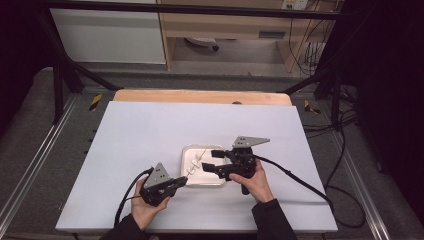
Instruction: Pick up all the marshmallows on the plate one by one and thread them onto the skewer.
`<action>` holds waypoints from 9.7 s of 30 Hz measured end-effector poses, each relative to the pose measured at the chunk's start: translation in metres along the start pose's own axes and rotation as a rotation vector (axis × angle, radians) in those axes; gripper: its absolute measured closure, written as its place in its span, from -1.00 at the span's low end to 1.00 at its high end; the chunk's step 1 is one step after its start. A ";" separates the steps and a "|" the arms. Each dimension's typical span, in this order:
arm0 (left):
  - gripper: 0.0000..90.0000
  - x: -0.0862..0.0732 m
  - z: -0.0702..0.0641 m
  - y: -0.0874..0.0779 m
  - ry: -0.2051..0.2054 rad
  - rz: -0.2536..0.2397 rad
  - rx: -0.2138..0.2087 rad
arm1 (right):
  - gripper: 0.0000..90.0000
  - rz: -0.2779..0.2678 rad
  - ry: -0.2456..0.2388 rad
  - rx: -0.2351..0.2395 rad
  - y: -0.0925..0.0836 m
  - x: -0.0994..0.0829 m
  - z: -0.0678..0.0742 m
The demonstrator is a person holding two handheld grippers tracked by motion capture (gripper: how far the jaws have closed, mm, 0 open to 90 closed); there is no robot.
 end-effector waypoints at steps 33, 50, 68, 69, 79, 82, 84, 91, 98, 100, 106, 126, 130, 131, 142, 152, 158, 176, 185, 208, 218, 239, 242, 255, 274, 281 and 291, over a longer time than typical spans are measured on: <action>0.97 -0.013 0.042 -0.049 -0.085 0.043 0.018 | -0.98 0.176 -0.037 -0.249 -0.019 -0.011 -0.024; 0.97 -0.016 0.044 -0.045 -0.095 0.062 0.017 | -0.82 0.284 -0.097 -0.280 0.054 0.004 -0.028; 0.97 -0.016 0.043 -0.044 -0.093 0.064 0.015 | -0.14 0.372 -0.132 -0.275 0.098 -0.008 -0.040; 0.97 -0.016 0.043 -0.044 -0.093 0.065 0.015 | -0.11 0.379 -0.136 -0.279 0.100 -0.009 -0.041; 0.97 -0.016 0.043 -0.045 -0.088 0.065 0.019 | 0.24 0.421 -0.143 -0.272 0.109 -0.021 -0.046; 0.97 -0.016 0.043 -0.044 -0.090 0.065 0.018 | 0.36 0.426 -0.150 -0.275 0.109 -0.022 -0.047; 0.97 -0.016 0.043 -0.044 -0.089 0.066 0.018 | 0.43 0.427 -0.152 -0.273 0.109 -0.022 -0.047; 0.97 -0.016 0.042 -0.044 -0.084 0.067 0.016 | 0.65 0.425 -0.138 -0.269 0.109 -0.022 -0.046; 0.97 -0.016 0.040 -0.044 -0.079 0.067 0.014 | 0.71 0.414 -0.135 -0.248 0.102 -0.019 -0.042; 0.97 -0.016 0.040 -0.043 -0.077 0.067 0.013 | 0.72 0.395 -0.127 -0.239 0.097 -0.014 -0.038; 0.97 -0.015 0.036 -0.042 -0.069 0.067 0.006 | 0.73 0.328 -0.123 -0.195 0.077 0.005 -0.026; 0.97 -0.014 0.022 -0.037 -0.005 0.058 -0.037 | 0.75 0.067 -0.096 -0.052 0.016 0.049 0.004; 0.97 -0.014 0.019 -0.036 0.012 0.053 -0.041 | 0.75 0.035 -0.074 -0.020 0.013 0.052 0.005; 0.97 -0.014 0.019 -0.036 0.015 0.050 -0.044 | 0.75 0.029 -0.070 -0.012 0.012 0.053 0.005; 0.97 -0.014 0.016 -0.038 0.030 0.014 -0.046 | 0.76 -0.016 -0.023 0.066 0.012 0.055 0.007; 0.97 -0.014 0.015 -0.039 0.030 -0.004 -0.044 | 0.76 -0.032 -0.002 0.091 0.016 0.053 0.006; 0.97 -0.014 0.015 -0.039 0.028 -0.007 -0.044 | 0.77 -0.035 0.009 0.110 0.019 0.051 0.008; 0.98 -0.019 0.011 -0.038 -0.005 -0.117 -0.019 | 0.80 -0.122 0.056 0.127 0.025 0.048 0.012; 0.98 -0.020 0.009 -0.037 -0.004 -0.143 0.002 | 0.80 -0.179 0.088 0.140 0.032 0.044 0.014; 0.98 -0.020 0.007 -0.032 -0.025 -0.114 -0.019 | 0.82 -0.224 0.057 0.140 0.039 0.034 0.024; 0.98 -0.020 0.006 -0.031 -0.035 -0.102 -0.020 | 0.82 -0.227 0.025 0.129 0.041 0.031 0.027; 0.98 -0.020 0.006 -0.031 -0.023 -0.093 -0.004 | 0.83 -0.220 0.009 0.136 0.040 0.025 0.029; 0.99 -0.020 0.005 -0.030 -0.020 -0.090 -0.002 | 0.83 -0.217 0.002 0.137 0.040 0.025 0.030; 0.98 -0.020 0.006 -0.031 -0.018 -0.088 0.005 | 0.83 -0.210 -0.002 0.142 0.041 0.023 0.031; 0.99 -0.019 0.006 -0.032 -0.010 -0.083 0.009 | 0.83 -0.210 0.002 0.148 0.042 0.022 0.031; 0.98 -0.019 0.005 -0.032 -0.008 -0.078 0.008 | 0.83 -0.205 0.004 0.146 0.041 0.020 0.030; 0.99 -0.019 0.005 -0.031 -0.010 -0.074 0.008 | 0.83 -0.204 0.008 0.143 0.041 0.017 0.029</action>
Point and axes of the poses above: each handheld gripper's, and its own axes: y roughly forward along the jaws, x roughly out of its top, z roughly to its left, the point moved 1 cm from there along y, roughly forward along the jaws, and after that the axes turned 11 degrees about -y, right-handed, at the moved point
